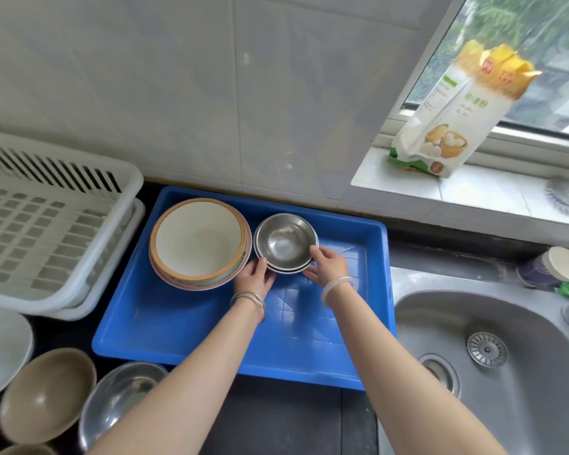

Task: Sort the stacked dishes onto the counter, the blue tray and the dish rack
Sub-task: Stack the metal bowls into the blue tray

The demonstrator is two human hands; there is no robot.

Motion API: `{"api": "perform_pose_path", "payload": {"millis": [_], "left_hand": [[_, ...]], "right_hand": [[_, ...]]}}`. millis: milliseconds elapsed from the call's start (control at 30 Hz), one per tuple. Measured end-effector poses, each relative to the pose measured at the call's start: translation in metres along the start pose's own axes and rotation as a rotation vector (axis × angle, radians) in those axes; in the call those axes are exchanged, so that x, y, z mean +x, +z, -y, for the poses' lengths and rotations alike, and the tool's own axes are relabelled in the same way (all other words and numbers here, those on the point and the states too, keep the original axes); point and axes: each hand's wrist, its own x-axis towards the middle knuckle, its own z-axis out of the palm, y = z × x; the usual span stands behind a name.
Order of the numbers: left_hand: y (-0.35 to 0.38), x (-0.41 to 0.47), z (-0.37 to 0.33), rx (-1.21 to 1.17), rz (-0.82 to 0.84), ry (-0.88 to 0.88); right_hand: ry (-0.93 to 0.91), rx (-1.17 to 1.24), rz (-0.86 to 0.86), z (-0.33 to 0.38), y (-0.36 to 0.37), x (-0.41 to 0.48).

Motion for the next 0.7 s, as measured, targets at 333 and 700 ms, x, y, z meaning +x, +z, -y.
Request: {"api": "perform_pose_path", "payload": {"millis": [333,700], "left_hand": [[-0.004,-0.013,-0.001,0.108,-0.008,0.035],[-0.087,-0.106,-0.028,0.515,-0.019,0.167]], "right_hand": [[-0.025,-0.062,0.052,-0.002,-0.006,-0.017],[-0.23,-0.378,0.237,-0.014,-0.008,-0.125]]}}
